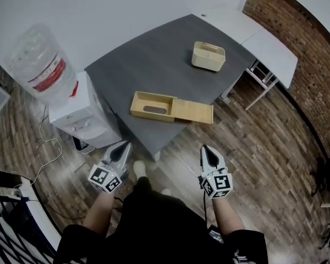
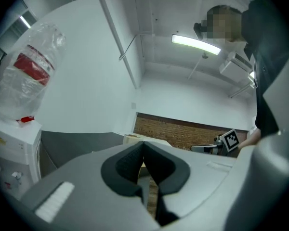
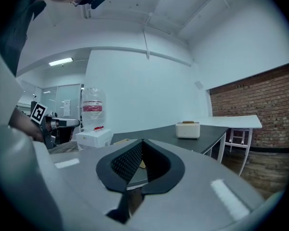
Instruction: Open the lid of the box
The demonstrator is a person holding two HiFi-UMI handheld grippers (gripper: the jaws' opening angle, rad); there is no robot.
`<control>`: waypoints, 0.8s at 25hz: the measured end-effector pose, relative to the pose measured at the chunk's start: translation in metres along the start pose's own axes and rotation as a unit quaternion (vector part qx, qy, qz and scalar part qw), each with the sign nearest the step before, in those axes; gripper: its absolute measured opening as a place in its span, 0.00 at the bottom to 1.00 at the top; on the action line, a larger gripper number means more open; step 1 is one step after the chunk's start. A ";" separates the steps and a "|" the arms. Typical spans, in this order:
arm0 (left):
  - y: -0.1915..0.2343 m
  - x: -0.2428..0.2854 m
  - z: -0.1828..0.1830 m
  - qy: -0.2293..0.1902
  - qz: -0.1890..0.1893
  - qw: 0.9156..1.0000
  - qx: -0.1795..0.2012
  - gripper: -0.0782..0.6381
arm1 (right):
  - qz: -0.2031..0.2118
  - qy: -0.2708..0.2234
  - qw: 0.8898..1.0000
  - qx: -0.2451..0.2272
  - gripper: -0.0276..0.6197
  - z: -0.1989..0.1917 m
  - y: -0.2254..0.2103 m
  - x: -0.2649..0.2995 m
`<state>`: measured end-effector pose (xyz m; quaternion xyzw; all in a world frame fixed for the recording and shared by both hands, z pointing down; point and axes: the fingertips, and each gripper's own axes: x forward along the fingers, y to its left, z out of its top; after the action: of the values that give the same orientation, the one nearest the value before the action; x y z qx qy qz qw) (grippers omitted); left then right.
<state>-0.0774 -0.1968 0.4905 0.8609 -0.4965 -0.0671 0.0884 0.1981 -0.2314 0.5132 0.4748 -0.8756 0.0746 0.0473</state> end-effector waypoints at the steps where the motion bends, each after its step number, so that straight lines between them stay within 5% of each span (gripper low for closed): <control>1: 0.000 -0.005 -0.002 0.001 0.005 1.000 -0.002 0.11 | 0.001 -0.001 1.000 0.004 0.05 -0.002 0.003 -0.004; 20: 0.022 -0.026 0.013 -0.009 -0.009 1.000 -0.005 0.11 | -0.004 -0.004 1.000 0.008 0.05 0.008 0.035 0.010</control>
<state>-0.1111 -0.1865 0.4835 0.8645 -0.4888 -0.0782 0.0872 0.1631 -0.2223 0.5040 0.4790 -0.8732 0.0796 0.0407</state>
